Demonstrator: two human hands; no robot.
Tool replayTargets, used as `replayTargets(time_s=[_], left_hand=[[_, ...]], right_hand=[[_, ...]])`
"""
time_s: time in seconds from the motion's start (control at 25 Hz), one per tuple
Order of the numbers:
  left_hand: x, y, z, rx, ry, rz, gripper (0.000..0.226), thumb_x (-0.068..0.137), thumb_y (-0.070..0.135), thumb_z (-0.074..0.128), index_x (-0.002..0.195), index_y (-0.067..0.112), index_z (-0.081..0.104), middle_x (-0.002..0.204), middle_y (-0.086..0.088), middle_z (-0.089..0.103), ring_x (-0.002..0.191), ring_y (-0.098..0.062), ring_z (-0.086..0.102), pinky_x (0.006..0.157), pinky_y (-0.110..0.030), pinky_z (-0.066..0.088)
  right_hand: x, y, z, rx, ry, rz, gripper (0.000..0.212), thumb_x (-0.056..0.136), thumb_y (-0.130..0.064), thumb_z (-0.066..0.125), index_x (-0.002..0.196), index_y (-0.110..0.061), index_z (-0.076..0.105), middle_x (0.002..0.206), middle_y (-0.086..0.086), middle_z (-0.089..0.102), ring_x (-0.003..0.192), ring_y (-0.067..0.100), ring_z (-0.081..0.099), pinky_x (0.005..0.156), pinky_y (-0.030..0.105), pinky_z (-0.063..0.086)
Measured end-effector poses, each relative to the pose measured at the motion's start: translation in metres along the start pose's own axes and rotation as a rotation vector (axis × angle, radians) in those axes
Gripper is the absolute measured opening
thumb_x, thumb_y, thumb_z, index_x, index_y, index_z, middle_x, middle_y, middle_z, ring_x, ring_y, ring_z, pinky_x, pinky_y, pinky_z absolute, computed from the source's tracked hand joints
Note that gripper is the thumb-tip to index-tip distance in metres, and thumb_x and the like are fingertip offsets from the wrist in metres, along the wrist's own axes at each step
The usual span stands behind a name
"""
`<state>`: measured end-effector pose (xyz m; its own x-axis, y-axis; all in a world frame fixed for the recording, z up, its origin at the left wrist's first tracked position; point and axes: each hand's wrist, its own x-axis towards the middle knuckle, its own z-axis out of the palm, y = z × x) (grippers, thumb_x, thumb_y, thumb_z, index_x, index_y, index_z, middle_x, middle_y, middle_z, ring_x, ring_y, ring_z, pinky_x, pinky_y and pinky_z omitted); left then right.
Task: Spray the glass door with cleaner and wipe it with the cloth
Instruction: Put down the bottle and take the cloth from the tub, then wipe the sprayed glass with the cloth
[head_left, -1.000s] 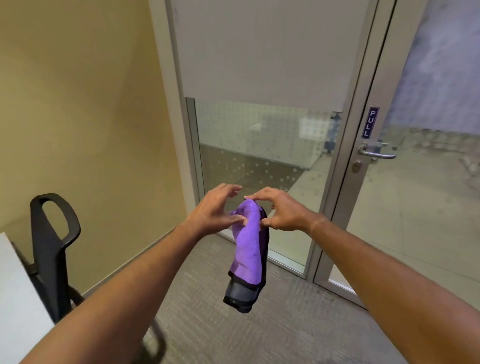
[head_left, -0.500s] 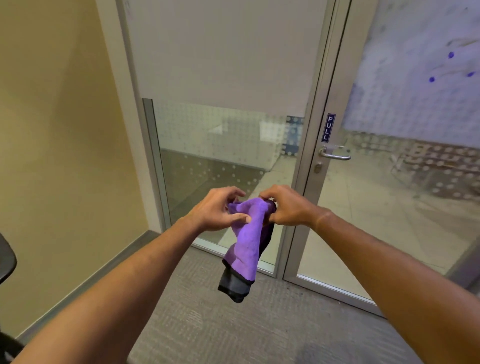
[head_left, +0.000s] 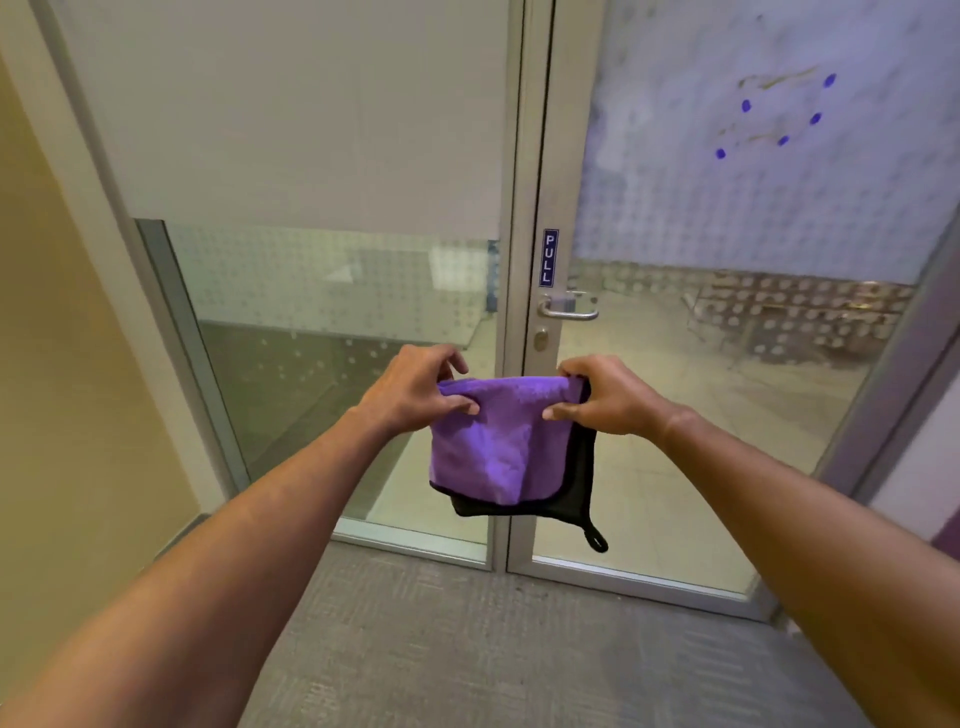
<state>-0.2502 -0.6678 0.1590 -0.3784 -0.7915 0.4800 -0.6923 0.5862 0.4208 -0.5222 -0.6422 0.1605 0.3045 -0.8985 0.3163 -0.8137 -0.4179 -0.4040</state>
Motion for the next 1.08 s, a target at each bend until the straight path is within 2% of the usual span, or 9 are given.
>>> replayTargets(time_s=[0.12, 0.24, 0.32, 0.36, 0.44, 0.52, 0.68, 0.88, 1.08], left_hand=[[0.060, 0.024, 0.032, 0.003, 0.023, 0.050, 0.045, 0.060, 0.031, 0.091, 0.094, 0.013, 0.067, 0.070, 0.002, 0.063, 0.065, -0.014, 0.059, 0.060, -0.020, 0.041], [0.115, 0.050, 0.065, -0.014, 0.038, 0.089, 0.035, 0.063, 0.022, 0.087, 0.091, 0.013, 0.067, 0.072, 0.001, 0.069, 0.063, -0.014, 0.062, 0.062, -0.024, 0.046], [0.152, 0.068, 0.089, -0.018, 0.054, 0.126, 0.029, 0.065, 0.016, 0.082, 0.089, 0.016, 0.066, 0.070, 0.004, 0.067, 0.060, -0.012, 0.058, 0.060, -0.021, 0.042], [0.167, 0.076, 0.100, -0.019, 0.059, 0.137, 0.027, 0.066, 0.015, 0.080, 0.089, 0.016, 0.066, 0.069, 0.005, 0.065, 0.059, -0.011, 0.057, 0.060, -0.019, 0.041], [0.196, 0.090, 0.120, -0.024, 0.065, 0.153, 0.026, 0.067, 0.015, 0.079, 0.090, 0.014, 0.067, 0.070, 0.004, 0.064, 0.060, -0.010, 0.055, 0.060, -0.017, 0.038], [0.224, 0.102, 0.136, -0.017, 0.073, 0.177, 0.024, 0.068, 0.016, 0.080, 0.088, 0.013, 0.068, 0.073, 0.002, 0.067, 0.063, -0.012, 0.056, 0.060, -0.017, 0.039], [0.282, 0.122, 0.161, -0.035, 0.095, 0.214, 0.021, 0.069, 0.018, 0.081, 0.085, 0.012, 0.069, 0.079, -0.001, 0.071, 0.069, -0.017, 0.061, 0.066, -0.027, 0.049], [0.363, 0.134, 0.180, -0.075, 0.141, 0.277, 0.016, 0.069, 0.019, 0.080, 0.080, 0.013, 0.070, 0.073, -0.001, 0.070, 0.068, -0.020, 0.064, 0.067, -0.035, 0.053], [0.449, 0.133, 0.184, -0.118, 0.187, 0.333, 0.015, 0.070, 0.019, 0.081, 0.079, 0.013, 0.071, 0.070, -0.002, 0.070, 0.067, -0.021, 0.065, 0.065, -0.036, 0.054]], right_hand=[[0.011, 0.055, -0.038, -0.011, 0.028, 0.046, 0.024, 0.078, -0.027, 0.078, 0.075, -0.008, 0.064, 0.066, 0.009, 0.061, 0.059, 0.020, 0.050, 0.055, 0.034, 0.042], [0.014, 0.107, -0.077, 0.004, 0.076, 0.103, 0.005, 0.078, -0.018, 0.072, 0.076, -0.017, 0.068, 0.065, 0.000, 0.064, 0.058, 0.011, 0.053, 0.055, 0.028, 0.043], [0.016, 0.143, -0.100, -0.016, 0.121, 0.136, 0.010, 0.077, -0.017, 0.070, 0.072, -0.024, 0.067, 0.059, -0.009, 0.061, 0.052, 0.000, 0.051, 0.049, 0.015, 0.039], [0.018, 0.159, -0.110, -0.022, 0.142, 0.151, 0.011, 0.076, -0.017, 0.070, 0.070, -0.025, 0.066, 0.058, -0.011, 0.061, 0.050, -0.002, 0.052, 0.048, 0.013, 0.038], [0.021, 0.189, -0.127, -0.035, 0.191, 0.181, 0.008, 0.075, -0.016, 0.069, 0.070, -0.023, 0.068, 0.058, -0.010, 0.063, 0.051, -0.003, 0.053, 0.049, 0.014, 0.040], [0.025, 0.215, -0.143, -0.034, 0.250, 0.205, 0.003, 0.073, -0.017, 0.068, 0.073, -0.019, 0.070, 0.061, -0.005, 0.067, 0.054, 0.001, 0.054, 0.055, 0.026, 0.047], [0.042, 0.260, -0.170, -0.063, 0.384, 0.237, 0.003, 0.073, -0.017, 0.068, 0.074, -0.019, 0.070, 0.063, -0.003, 0.068, 0.060, 0.011, 0.060, 0.060, 0.030, 0.049], [0.078, 0.306, -0.205, -0.109, 0.529, 0.295, 0.009, 0.074, -0.020, 0.072, 0.082, -0.020, 0.075, 0.063, -0.008, 0.069, 0.057, 0.000, 0.058, 0.059, 0.026, 0.047], [0.131, 0.339, -0.238, -0.098, 0.669, 0.292, 0.006, 0.073, -0.017, 0.073, 0.078, -0.018, 0.076, 0.058, -0.006, 0.066, 0.048, 0.000, 0.050, 0.053, 0.019, 0.041]])
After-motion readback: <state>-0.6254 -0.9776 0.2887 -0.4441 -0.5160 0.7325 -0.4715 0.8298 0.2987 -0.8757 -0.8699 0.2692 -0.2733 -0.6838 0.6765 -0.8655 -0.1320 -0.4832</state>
